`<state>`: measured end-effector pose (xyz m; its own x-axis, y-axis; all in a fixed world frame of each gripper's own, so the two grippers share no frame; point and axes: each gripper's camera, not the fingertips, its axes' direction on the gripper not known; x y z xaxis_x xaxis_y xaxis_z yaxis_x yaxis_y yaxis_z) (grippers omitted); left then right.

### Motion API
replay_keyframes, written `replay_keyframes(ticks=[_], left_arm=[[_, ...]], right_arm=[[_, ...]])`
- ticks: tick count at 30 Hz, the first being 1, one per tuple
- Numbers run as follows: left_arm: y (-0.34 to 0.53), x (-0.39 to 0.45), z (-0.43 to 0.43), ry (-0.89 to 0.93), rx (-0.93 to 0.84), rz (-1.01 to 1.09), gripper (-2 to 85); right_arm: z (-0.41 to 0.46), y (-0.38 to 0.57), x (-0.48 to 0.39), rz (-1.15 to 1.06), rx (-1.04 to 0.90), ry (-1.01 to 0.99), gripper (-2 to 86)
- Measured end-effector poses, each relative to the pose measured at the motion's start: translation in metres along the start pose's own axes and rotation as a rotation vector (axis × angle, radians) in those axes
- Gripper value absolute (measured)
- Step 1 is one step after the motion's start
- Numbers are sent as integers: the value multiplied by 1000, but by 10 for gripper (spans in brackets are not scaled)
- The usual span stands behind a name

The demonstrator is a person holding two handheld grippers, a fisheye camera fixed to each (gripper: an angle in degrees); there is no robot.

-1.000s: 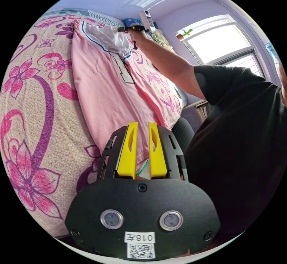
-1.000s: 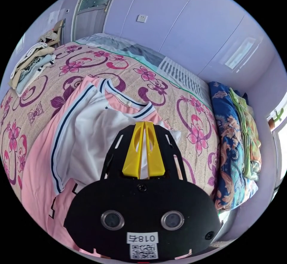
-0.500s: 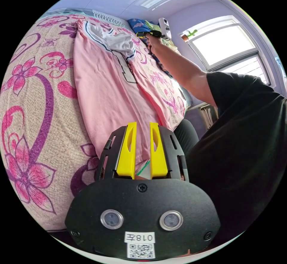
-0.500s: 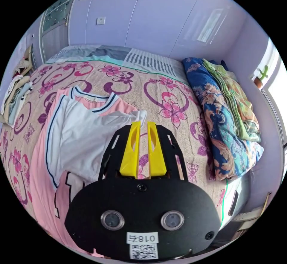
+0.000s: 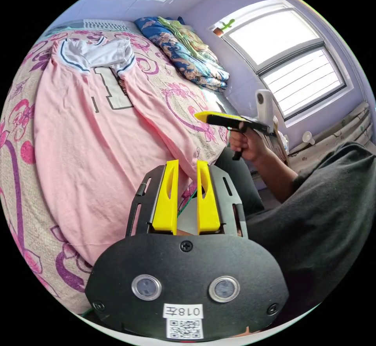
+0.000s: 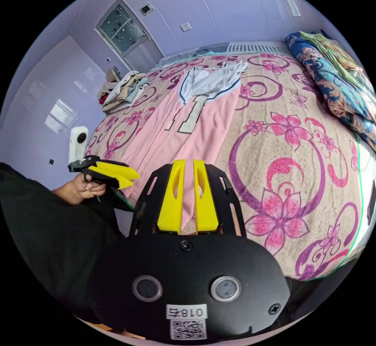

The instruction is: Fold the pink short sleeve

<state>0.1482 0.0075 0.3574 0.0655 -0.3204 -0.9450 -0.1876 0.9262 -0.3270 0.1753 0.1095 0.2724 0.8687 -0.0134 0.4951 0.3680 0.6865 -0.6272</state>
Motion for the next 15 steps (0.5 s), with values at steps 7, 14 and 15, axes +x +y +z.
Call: replay_keyframes(ticks=[7, 14, 15], left_arm=[[22, 23, 6, -92, 92, -150, 71], [33, 59, 10, -214, 71, -147, 68], [28, 65, 20, -211, 35, -132, 71]], right_arm=[[72, 58, -45, -204, -259, -48, 45], [48, 97, -18, -100, -122, 10, 61], [46, 99, -9, -58, -113, 41, 65]])
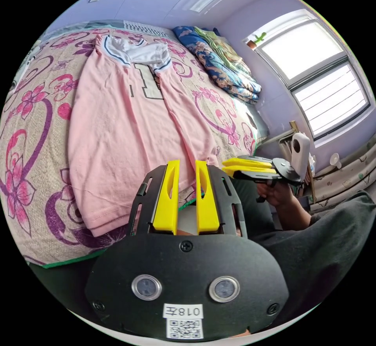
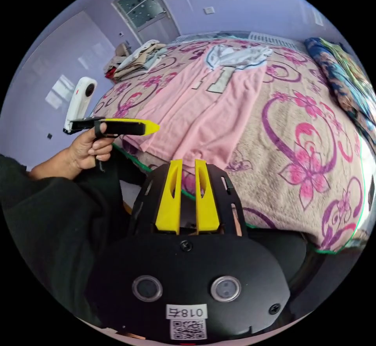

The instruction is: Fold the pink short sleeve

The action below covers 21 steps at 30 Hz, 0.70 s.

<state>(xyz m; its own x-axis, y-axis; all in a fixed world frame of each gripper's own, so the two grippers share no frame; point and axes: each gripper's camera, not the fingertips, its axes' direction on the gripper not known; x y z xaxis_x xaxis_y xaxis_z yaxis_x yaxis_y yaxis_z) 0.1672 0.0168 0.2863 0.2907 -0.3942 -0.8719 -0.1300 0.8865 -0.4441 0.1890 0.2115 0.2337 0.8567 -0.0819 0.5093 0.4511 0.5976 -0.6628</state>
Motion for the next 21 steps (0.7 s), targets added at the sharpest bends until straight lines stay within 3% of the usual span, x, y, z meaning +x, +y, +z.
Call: replay_keyframes(ticks=[7, 11, 14, 19, 21], left_arm=[[-20, 46, 65, -83, -180, 83, 95], [-25, 57, 82, -179, -199, 74, 66], [-22, 61, 76, -116, -183, 89, 3], [-13, 52, 87, -114, -208, 52, 2], [-10, 37, 89, -23, -188, 11, 22]], right_arm=[[43, 7, 56, 172, -76, -22, 100], [63, 12, 66, 212, -61, 7, 52], [56, 19, 71, 185, -68, -76, 17], [64, 24, 85, 217, -81, -144, 15], [83, 21, 88, 204, -107, -109, 23]])
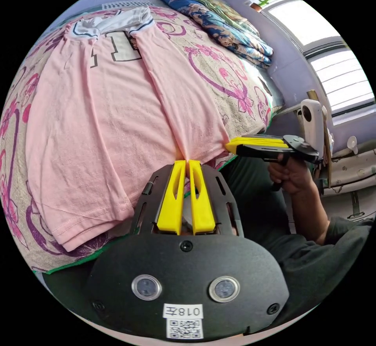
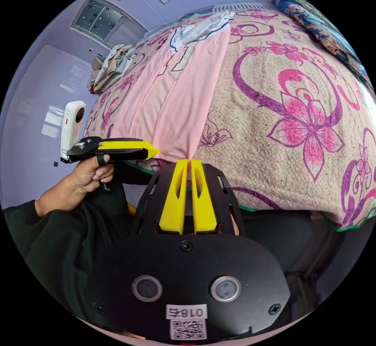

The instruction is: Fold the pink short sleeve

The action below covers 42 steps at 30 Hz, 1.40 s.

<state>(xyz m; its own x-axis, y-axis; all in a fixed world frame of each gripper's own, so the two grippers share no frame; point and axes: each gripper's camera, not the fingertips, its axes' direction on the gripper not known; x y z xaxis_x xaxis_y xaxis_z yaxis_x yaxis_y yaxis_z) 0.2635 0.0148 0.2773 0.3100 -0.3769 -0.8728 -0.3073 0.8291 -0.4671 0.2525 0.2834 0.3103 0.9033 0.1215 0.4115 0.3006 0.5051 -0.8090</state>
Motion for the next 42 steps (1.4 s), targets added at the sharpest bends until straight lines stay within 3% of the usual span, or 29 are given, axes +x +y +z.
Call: replay_keyframes(ticks=[4, 8, 12, 16, 23, 34, 42], left_arm=[[17, -8, -16, 108, 12, 30, 77], [59, -29, -73, 132, 211, -4, 99], [97, -71, -128, -55, 386, -119, 100], [111, -106, -137, -211, 328, -198, 109], [116, -163, -100, 4, 216, -288, 115], [94, -216, -91, 47, 221, -279, 119], [90, -306, -82, 419, 235, -284, 122]], right_arm=[[8, -3, 11, 8, -28, -2, 75], [-5, 3, 33, 39, 32, -113, 96], [-6, -4, 51, 61, 70, -175, 99], [15, -25, 68, 78, 40, -269, 102], [56, -49, 92, 126, -45, -336, 99], [77, -68, 139, 141, -71, -496, 99], [97, -76, 186, 164, -59, -739, 71]])
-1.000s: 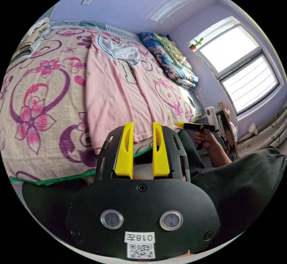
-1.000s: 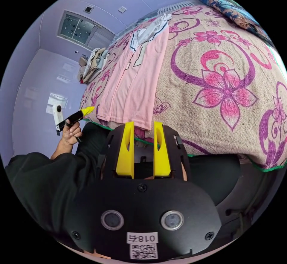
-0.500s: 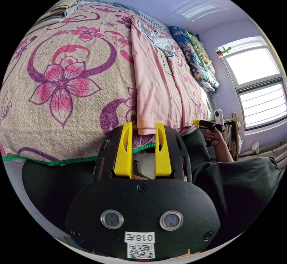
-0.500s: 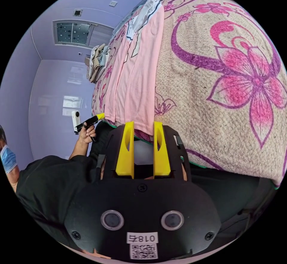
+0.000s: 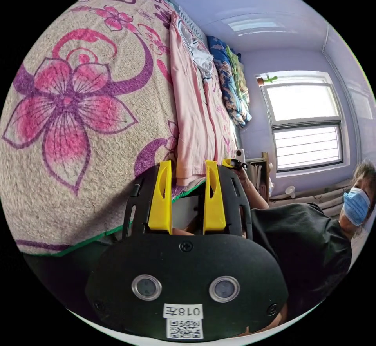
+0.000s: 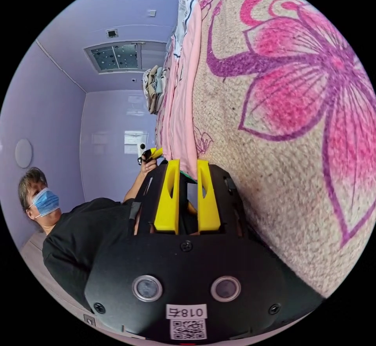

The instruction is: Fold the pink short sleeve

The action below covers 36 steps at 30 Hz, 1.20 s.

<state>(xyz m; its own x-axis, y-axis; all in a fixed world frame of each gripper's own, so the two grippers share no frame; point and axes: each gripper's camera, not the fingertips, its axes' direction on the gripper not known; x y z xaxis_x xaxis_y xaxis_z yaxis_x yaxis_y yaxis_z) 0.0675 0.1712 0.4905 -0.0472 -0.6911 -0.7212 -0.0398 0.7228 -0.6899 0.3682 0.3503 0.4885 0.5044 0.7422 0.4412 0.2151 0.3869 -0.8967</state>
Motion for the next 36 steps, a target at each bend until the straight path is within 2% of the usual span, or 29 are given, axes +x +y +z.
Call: replay_keyframes(ticks=[4, 10, 12, 15, 17, 21, 36], left_arm=[[-15, -11, 1, 20, -64, 64, 115], [-43, -16, 18, -43, -166, 138, 102], [-50, -20, 20, -87, -180, 139, 73], [-55, -35, 18, -109, -180, 80, 7], [-56, -39, 16, -111, -167, 75, -3], [-58, -37, 3, -48, -130, 121, -8], [-39, -13, -63, 140, 8, 307, -10]], right_arm=[[9, -14, -3, -54, -60, 9, 80], [20, -30, -1, -57, -86, 10, 73], [24, -34, -2, -59, -86, 13, 68], [29, -38, -4, -57, -82, 43, 42], [29, -38, -6, -59, -64, 74, 18], [23, -33, -16, -82, -44, 104, 5], [-25, 7, -87, -314, 102, -23, -3]])
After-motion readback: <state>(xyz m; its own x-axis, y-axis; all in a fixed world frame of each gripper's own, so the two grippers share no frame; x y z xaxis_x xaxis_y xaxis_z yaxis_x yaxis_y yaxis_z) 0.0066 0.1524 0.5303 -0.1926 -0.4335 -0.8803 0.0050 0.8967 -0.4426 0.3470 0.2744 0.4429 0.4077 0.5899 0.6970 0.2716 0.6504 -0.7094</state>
